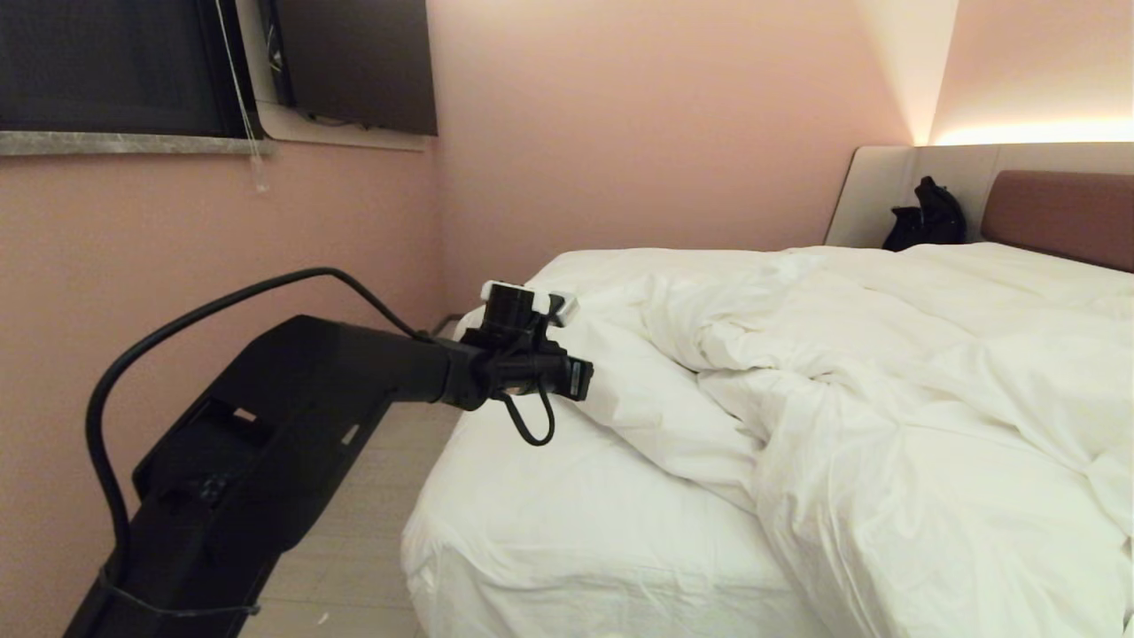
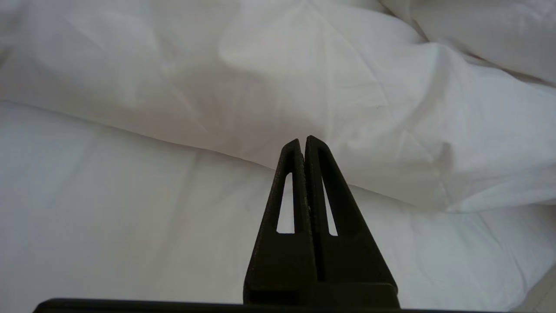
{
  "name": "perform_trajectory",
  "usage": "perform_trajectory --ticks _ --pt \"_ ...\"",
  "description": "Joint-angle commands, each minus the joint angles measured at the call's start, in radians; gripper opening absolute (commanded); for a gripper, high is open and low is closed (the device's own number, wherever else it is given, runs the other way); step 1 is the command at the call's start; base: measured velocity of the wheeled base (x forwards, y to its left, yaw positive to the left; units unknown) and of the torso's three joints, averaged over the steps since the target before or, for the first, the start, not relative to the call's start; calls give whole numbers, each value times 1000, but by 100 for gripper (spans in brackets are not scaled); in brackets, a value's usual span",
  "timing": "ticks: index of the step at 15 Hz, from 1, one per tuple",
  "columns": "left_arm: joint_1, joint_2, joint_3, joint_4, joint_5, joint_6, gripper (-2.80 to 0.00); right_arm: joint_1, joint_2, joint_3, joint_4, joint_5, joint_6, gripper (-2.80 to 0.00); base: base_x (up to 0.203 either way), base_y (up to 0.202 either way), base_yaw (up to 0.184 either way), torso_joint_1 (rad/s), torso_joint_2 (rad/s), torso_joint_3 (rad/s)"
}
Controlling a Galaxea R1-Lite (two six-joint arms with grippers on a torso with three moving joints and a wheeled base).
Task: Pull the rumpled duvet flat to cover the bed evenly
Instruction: Hold the folded corner of the quilt
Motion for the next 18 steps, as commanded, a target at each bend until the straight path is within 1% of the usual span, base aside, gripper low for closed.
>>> perform_trajectory --ticks 1,3,5,7,8,9,11,13,15,18 --pt "-23 28 -19 2 -2 -6 -280 0 1 -1 0 2 -1 -280 0 0 0 0 0 0" --pt "-23 28 -19 2 -2 -6 -280 0 1 -1 0 2 -1 -280 0 0 0 0 0 0" --pt "-49 58 -66 7 0 -13 -280 0 1 1 0 0 -1 -280 0 0 0 0 0 0" --pt "-53 62 -68 3 5 -8 -280 0 1 -1 0 2 -1 -280 0 0 0 0 0 0" --pt "-54 62 -68 3 5 -8 -233 0 1 -1 0 2 -1 -280 0 0 0 0 0 0" --pt "-57 69 -68 1 7 3 0 0 1 -1 0 2 -1 -280 0 0 0 0 0 0" --pt "-64 89 -71 -32 9 35 0 0 1 -1 0 0 -1 -280 0 0 0 0 0 0" --pt "-68 109 -71 -111 9 38 0 0 1 -1 0 0 -1 -280 0 0 0 0 0 0" --pt "-77 118 -71 -153 9 39 0 0 1 -1 0 0 -1 -280 0 0 0 0 0 0" --pt "-90 129 -71 -158 9 41 0 0 1 0 0 0 -1 -280 0 0 0 0 0 0"
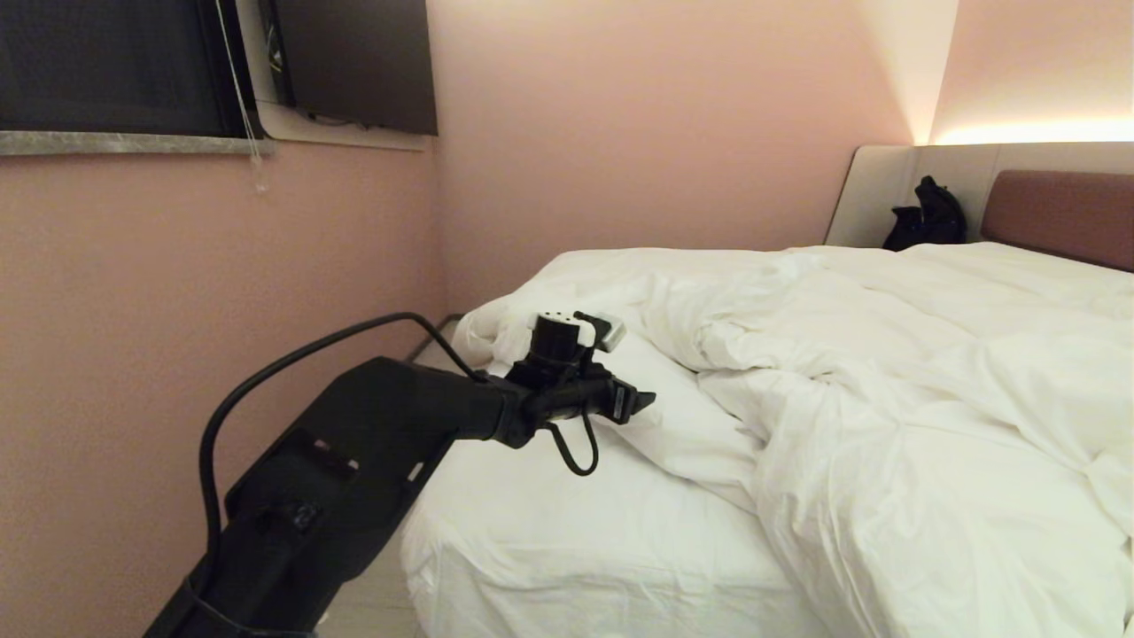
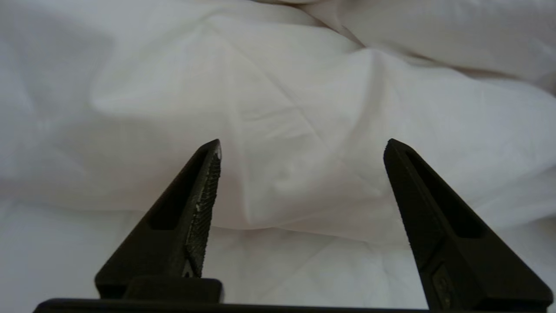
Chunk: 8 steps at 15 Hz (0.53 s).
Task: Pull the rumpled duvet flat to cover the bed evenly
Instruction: Hold the folded corner of the quilt
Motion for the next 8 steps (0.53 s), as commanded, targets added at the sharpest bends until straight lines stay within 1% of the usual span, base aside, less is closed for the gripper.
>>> perform_trajectory --ticks 1,5,8 --pt "-5 21 0 -2 -1 9 0 0 1 0 0 0 0 -280 0 0 0 0 0 0" --pt "-14 62 0 -1 -1 35 0 0 1 1 0 0 0 -280 0 0 0 0 0 0" --pt "-35 94 0 -4 -1 70 0 0 1 0 0 1 0 -280 0 0 0 0 0 0"
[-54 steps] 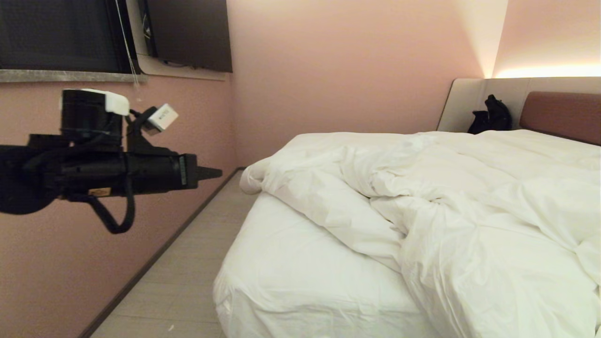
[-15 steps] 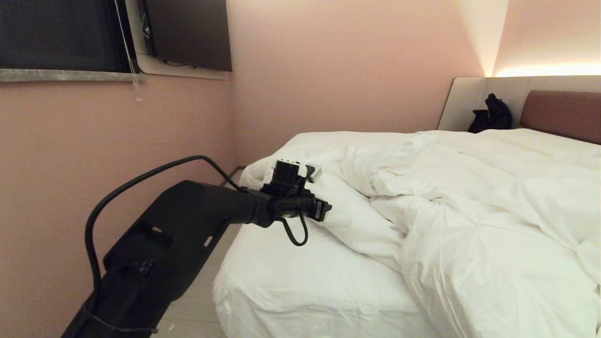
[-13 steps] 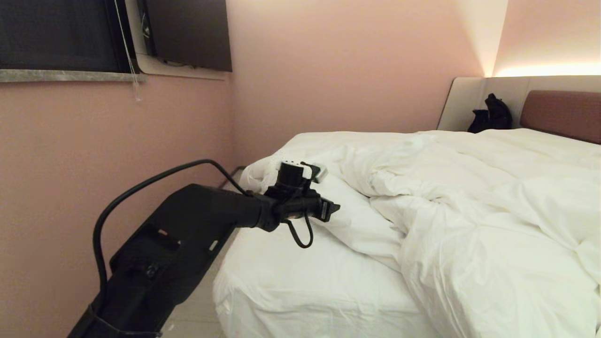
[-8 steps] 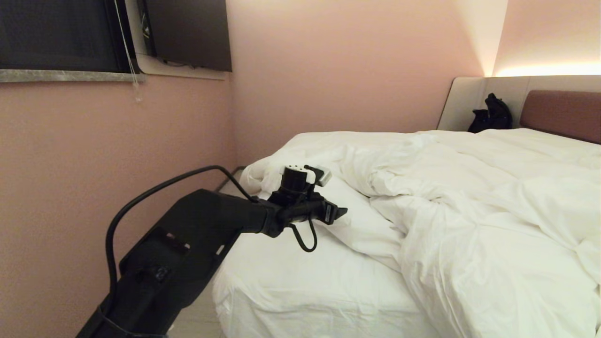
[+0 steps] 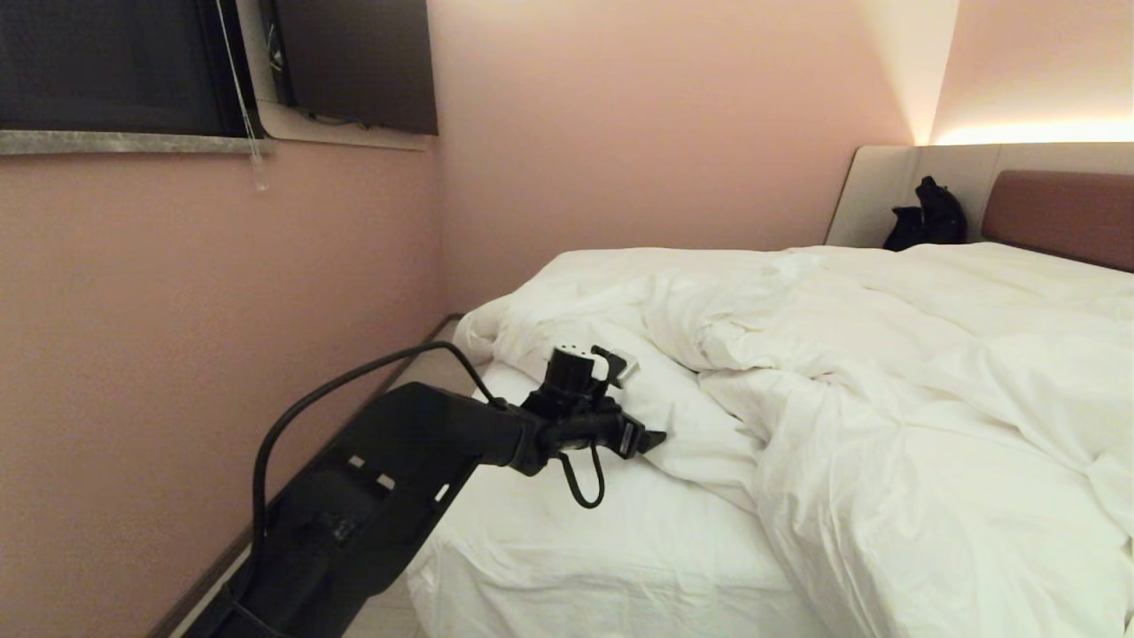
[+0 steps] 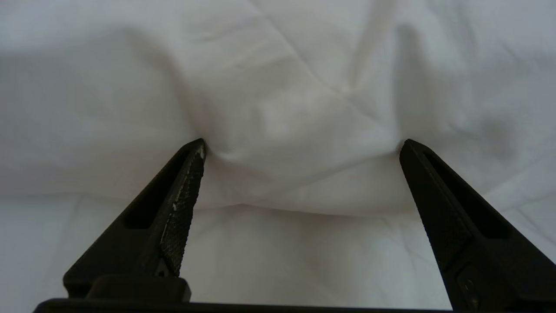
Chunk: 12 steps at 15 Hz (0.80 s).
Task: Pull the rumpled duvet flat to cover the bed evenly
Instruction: Hold the folded corner of the quilt
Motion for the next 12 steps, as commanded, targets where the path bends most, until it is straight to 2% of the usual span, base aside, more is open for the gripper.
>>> perform_trajectory --ticks 1,6,8,10,11,12 --pt "-8 26 0 -4 -2 16 0 0 1 1 0 -1 0 -280 0 0 0 0 0 0" --pt "-9 34 -2 -9 -3 26 0 0 1 1 0 0 0 -280 0 0 0 0 0 0" --pt "-15 54 -2 -72 -2 25 0 0 1 -1 0 -1 0 -280 0 0 0 0 0 0" --pt "-18 55 -2 -73 -2 23 0 0 1 -1 0 -1 0 -280 0 0 0 0 0 0" --pt "-19 55 -2 -74 1 21 -280 0 1 -1 0 -1 0 -280 0 0 0 0 0 0" --pt "-22 54 -2 -76 16 23 -280 0 1 0 0 -1 0 -280 0 0 0 0 0 0"
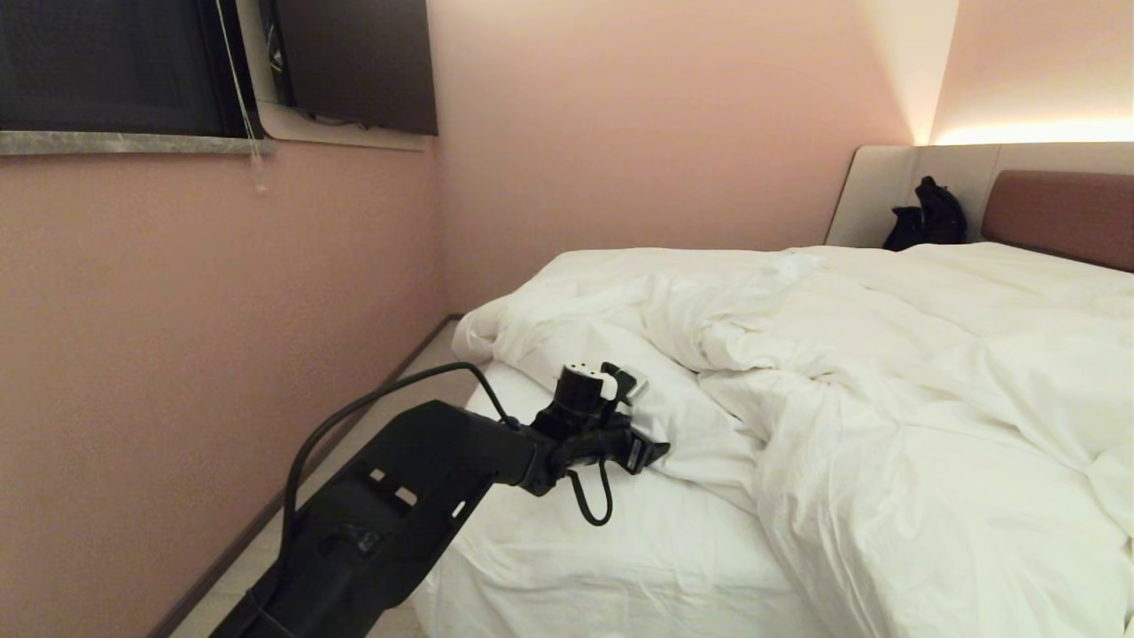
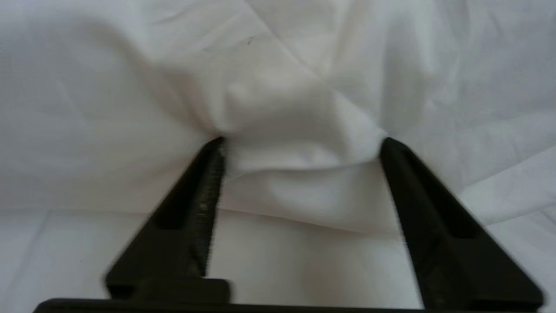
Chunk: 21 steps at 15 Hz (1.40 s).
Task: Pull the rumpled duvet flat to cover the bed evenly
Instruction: Hold the folded corner of the quilt, then flatten the corners of the folded blanket
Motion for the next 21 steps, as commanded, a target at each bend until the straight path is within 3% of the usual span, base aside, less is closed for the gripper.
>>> perform_trajectory --ticks 1,9,13,17,21 --pt "-3 0 0 -3 3 2 -280 0 1 0 0 0 -1 -280 0 0 0 0 0 0" --pt "-8 -9 0 -4 16 0 -280 0 1 1 0 0 -1 -280 0 0 0 0 0 0" --pt "-8 -52 37 -11 62 -7 -280 0 1 0 0 1 -1 -280 0 0 0 0 0 0" --pt "-7 -175 227 -10 75 -8 -280 0 1 1 0 1 -1 -280 0 0 0 0 0 0" --pt "18 -369 541 -47 74 -33 -280 0 1 0 0 0 -1 -280 0 0 0 0 0 0"
